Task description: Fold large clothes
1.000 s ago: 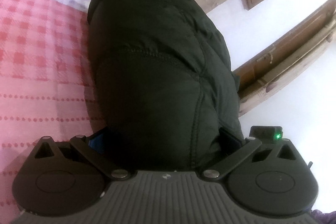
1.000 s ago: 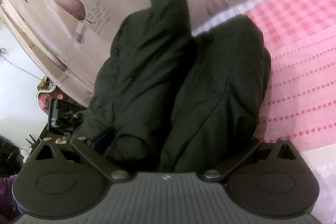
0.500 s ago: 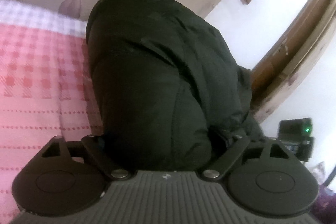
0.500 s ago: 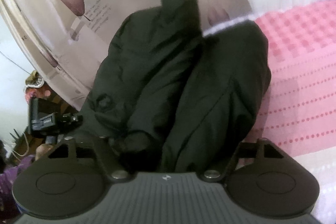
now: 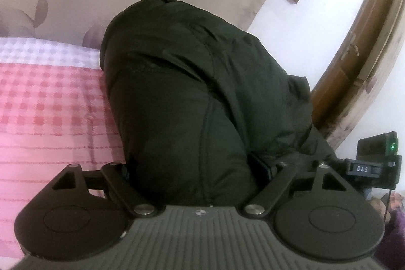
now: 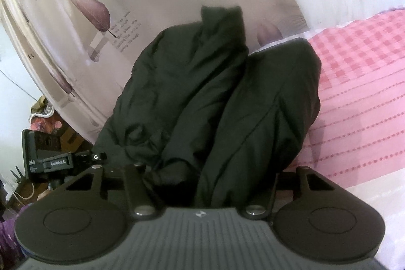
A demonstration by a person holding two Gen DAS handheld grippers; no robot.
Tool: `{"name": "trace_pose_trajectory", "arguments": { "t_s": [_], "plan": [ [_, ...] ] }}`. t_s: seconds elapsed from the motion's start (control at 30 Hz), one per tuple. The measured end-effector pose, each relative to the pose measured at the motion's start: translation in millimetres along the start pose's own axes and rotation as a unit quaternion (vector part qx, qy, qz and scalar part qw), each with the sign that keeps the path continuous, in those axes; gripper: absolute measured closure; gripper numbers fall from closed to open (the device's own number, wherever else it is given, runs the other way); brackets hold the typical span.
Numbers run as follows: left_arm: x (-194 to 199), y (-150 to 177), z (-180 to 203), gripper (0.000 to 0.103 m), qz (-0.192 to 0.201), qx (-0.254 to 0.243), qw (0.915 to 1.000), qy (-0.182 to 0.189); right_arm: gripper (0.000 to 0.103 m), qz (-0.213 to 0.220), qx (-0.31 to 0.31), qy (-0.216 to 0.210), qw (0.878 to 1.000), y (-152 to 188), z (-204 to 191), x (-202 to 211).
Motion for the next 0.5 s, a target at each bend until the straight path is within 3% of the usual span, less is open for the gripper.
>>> {"name": "trace_pose_trajectory", "arguments": {
  "t_s": [0.5],
  "plan": [
    [48.9,17.6,-2.2,0.022,0.010,-0.005,0.9992,-0.038,0.050,0.001,0.010,-0.025,1.000,9.6,-49.8,-4.5]
  ]
}}
Point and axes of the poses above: each gripper's, at about its wrist camera, not at the fingertips, and x roughly against the way its jaws point, z to its right, y to its underside, the point moved 9 cm from there along -x, roughly the way its jaws point, and after that the axes turned 14 degrees about -z, right-handed, at the moved point
